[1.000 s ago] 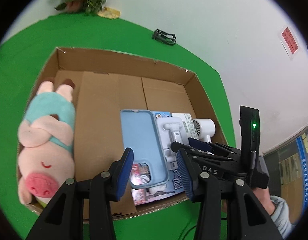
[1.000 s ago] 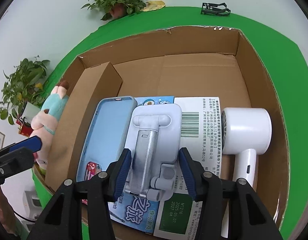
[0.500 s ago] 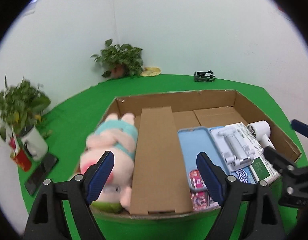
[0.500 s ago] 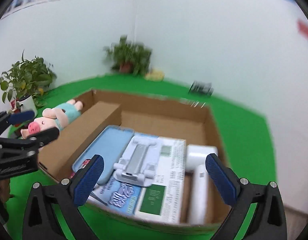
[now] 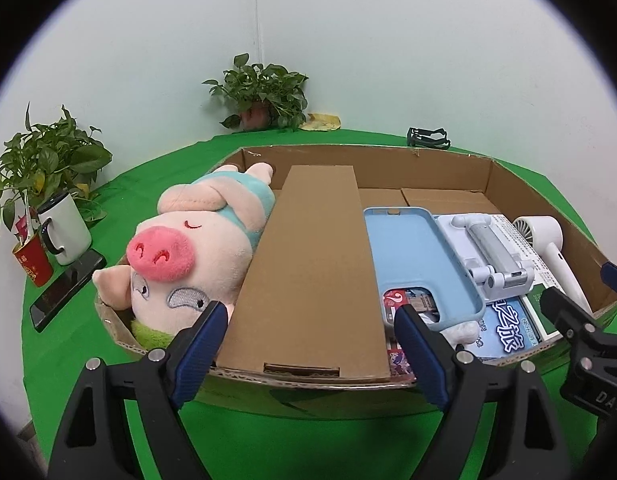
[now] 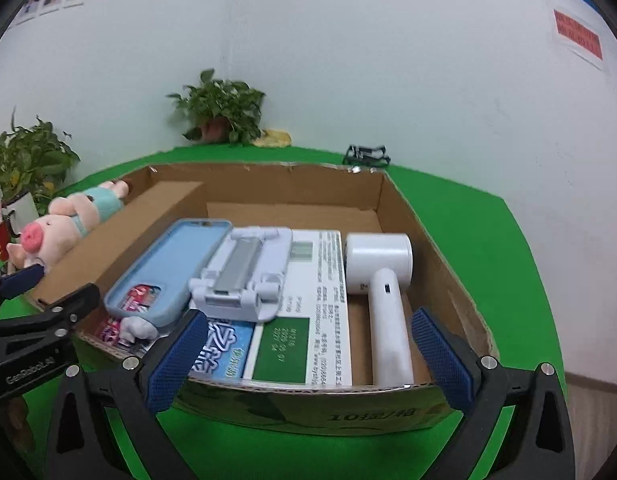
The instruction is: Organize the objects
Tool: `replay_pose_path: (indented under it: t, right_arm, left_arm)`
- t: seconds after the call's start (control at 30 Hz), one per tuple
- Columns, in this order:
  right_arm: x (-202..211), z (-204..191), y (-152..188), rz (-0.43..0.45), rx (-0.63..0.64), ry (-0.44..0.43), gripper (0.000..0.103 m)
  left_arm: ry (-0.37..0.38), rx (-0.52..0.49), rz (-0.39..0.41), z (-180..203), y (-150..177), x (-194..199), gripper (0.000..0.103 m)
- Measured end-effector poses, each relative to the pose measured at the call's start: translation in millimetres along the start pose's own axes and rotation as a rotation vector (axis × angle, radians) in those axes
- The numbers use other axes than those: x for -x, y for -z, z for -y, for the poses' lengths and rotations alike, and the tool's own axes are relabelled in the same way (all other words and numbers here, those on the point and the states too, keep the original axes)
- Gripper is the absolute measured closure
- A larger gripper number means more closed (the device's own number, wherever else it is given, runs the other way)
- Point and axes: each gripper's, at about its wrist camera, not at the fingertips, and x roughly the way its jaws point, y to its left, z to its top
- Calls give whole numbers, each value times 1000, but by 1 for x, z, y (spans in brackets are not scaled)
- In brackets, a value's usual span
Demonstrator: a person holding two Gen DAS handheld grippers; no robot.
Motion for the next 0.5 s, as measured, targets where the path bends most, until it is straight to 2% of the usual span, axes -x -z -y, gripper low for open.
replay_pose_path:
  t: [0.07,0.5]
  right_arm:
    - [-2,-2,0,-2,1,8,0]
    - [-3,-10,-2,-7,4,9,0]
  left_arm:
    - [2,-1,20,0,2,1,16]
    - [24,-3,8,2,2,-1,8]
